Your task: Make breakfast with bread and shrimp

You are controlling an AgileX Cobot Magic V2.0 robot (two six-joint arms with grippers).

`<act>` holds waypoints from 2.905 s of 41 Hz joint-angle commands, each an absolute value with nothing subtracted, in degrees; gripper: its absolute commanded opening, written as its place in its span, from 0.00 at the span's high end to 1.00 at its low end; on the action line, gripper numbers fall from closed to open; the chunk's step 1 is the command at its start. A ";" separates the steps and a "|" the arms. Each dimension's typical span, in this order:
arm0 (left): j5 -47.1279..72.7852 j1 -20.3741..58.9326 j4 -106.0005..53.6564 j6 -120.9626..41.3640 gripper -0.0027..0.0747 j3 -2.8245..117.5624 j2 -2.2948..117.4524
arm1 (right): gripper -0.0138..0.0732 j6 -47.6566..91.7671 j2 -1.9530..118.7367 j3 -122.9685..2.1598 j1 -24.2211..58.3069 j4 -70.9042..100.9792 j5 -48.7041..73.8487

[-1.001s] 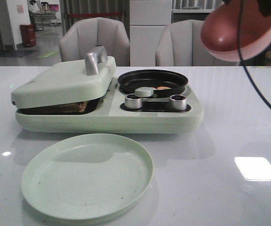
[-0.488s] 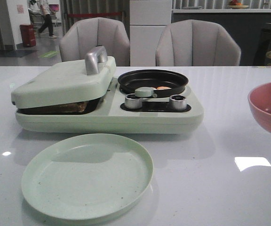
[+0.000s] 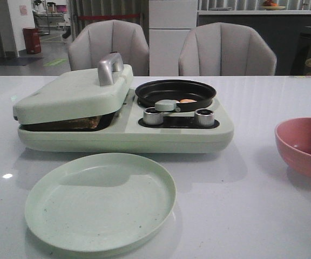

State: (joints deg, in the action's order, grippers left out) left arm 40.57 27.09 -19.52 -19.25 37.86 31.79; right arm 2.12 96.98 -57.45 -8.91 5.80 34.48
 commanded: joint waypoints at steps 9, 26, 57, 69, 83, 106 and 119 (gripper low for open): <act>36.39 27.52 -20.90 -18.88 0.84 39.38 32.06 | 0.37 2.90 93.24 -58.76 -9.04 6.02 32.58; 36.39 27.52 -20.98 -18.88 0.84 39.38 32.06 | 0.35 3.78 70.58 -58.76 0.51 4.50 39.29; 36.39 27.52 -20.98 -18.88 0.84 39.38 32.06 | 0.42 -3.66 25.18 -39.61 14.23 -1.81 58.87; 36.39 27.52 -20.98 -18.88 0.84 39.38 32.06 | 0.53 -3.54 17.49 -37.39 14.23 -1.86 59.26; 36.39 27.52 -20.98 -18.88 0.84 39.38 32.06 | 0.80 -3.54 17.49 -37.39 14.23 -2.07 57.87; 36.16 23.10 -20.59 -18.88 0.84 39.25 27.03 | 0.80 -3.54 17.49 -37.39 14.23 -2.06 57.95; 29.91 8.78 -17.69 -18.88 0.83 30.93 14.41 | 0.80 -3.54 17.49 -37.39 14.23 -2.06 57.95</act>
